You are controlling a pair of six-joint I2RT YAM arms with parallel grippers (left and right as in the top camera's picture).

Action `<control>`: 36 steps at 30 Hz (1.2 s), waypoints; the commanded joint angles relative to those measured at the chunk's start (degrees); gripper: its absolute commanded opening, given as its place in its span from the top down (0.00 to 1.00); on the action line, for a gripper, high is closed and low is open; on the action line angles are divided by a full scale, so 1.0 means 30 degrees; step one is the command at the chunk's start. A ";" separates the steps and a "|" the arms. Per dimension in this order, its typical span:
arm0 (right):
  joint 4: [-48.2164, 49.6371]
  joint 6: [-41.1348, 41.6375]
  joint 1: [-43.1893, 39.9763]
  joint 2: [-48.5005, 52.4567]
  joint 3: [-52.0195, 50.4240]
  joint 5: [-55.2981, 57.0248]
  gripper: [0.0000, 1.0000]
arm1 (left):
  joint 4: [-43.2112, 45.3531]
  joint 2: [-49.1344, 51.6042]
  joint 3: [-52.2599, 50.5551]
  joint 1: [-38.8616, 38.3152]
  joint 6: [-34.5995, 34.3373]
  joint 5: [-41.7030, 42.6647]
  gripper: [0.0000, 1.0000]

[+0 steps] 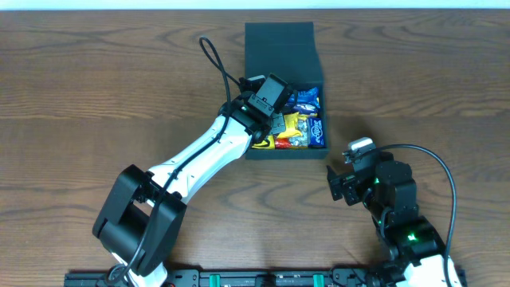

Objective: Pack container
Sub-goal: 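Carry the second yellow packet over the box and lower it, then open the left gripper to drop the yellow packet into the box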

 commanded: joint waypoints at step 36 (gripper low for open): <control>0.0022 0.0204 -0.0240 -0.0058 -0.0073 -0.0066 0.01 | 0.2113 -0.1596 -0.1617 -0.0423 -0.1013 -0.0860 0.91</control>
